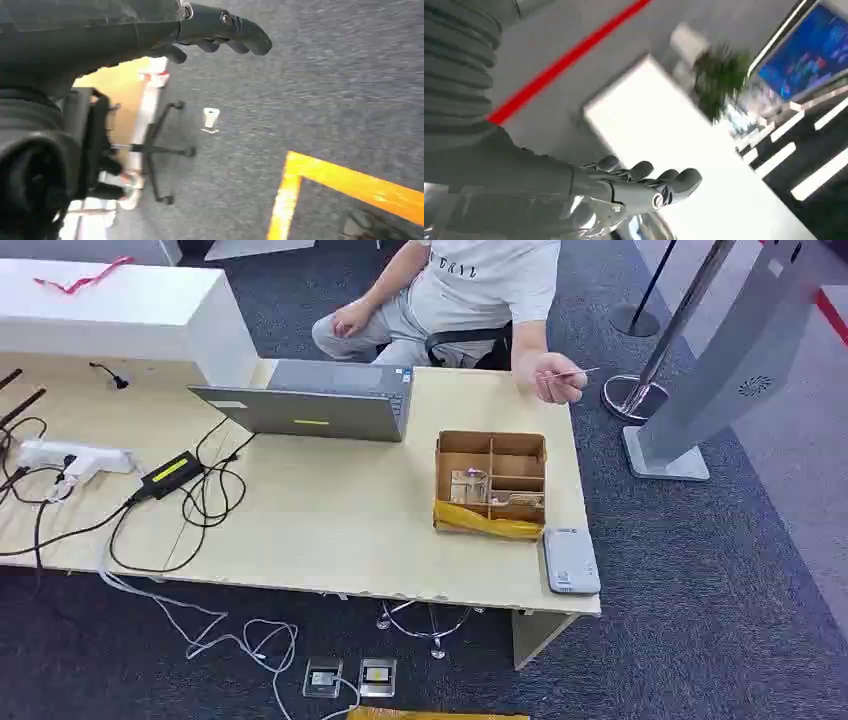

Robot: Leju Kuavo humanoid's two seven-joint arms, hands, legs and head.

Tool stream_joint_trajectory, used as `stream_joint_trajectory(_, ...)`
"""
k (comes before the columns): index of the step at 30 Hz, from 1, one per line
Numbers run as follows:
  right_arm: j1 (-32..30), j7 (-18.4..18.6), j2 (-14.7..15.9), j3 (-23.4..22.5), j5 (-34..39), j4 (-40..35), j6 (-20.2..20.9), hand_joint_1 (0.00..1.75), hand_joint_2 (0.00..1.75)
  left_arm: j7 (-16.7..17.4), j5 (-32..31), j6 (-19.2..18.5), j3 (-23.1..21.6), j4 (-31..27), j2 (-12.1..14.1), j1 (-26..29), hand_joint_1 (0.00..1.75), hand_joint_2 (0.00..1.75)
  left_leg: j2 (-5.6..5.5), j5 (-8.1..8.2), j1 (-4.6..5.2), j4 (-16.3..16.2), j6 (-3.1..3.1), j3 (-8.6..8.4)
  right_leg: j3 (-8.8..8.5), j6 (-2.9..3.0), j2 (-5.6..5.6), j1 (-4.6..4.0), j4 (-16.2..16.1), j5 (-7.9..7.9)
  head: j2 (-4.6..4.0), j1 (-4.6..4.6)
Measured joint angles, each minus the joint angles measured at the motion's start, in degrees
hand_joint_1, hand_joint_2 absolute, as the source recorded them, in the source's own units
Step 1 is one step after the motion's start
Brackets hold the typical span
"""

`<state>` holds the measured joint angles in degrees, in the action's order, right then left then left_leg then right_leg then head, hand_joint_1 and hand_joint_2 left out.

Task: Pass the card to the sensor for recognition and then transmit it.

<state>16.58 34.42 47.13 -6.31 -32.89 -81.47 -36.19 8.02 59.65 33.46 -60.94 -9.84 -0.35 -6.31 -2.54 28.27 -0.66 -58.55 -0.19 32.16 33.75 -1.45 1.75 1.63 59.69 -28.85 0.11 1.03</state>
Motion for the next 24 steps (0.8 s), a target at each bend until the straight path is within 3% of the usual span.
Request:
stream_joint_trajectory(2,3.4,-1.0,1.6,2.8,17.0,-4.0,2.5,0.0,1.75,-0.8,-0.4,-0.7,-0.2,0.0,0.1,-0.1,0.0,0.0,-0.01,0.0,0.02,0.0,0.01,0.14,-0.01,0.0,-0.02,0.02,0.0,0.0,0.0,0.06)
stream_joint_trajectory(4,7.7,-1.8,2.4,7.4,23.2,-6.7,6.3,0.0,1.75,-1.4,-0.7,-1.2,-0.5,0.0,0.4,-0.1,0.0,0.0,0.02,0.0,0.04,0.0,0.0,0.22,0.07,-0.01,0.01,0.06,0.0,0.04,0.0,0.02)
stream_joint_trajectory(8,19.0,-2.6,1.7,20.4,17.7,-9.9,12.1,0.0,1.75,-2.1,-1.5,-2.6,-1.6,-0.1,0.9,-0.6,0.0,0.0,-0.02,-0.05,-0.11,0.0,-0.04,0.14,0.13,-0.02,0.05,-0.11,0.0,0.09,0.0,0.09)
stream_joint_trajectory(13,26.2,-3.1,-1.1,35.6,16.1,-9.9,16.0,0.0,1.75,-2.1,-2.1,-3.8,-2.9,-0.1,1.4,-0.6,0.0,0.0,-0.29,-0.13,-0.19,0.0,-0.15,0.23,0.19,0.0,-0.14,-0.18,0.0,0.08,0.0,0.07)
stream_joint_trajectory(24,31.2,-4.9,-6.7,53.2,7.8,-5.2,20.7,0.0,1.75,-2.2,-2.9,-4.8,-4.8,-0.2,2.3,-0.6,0.0,0.0,-0.25,-0.1,-0.19,0.0,-0.18,0.32,0.27,0.05,-0.12,-0.18,0.0,0.04,0.0,0.07)
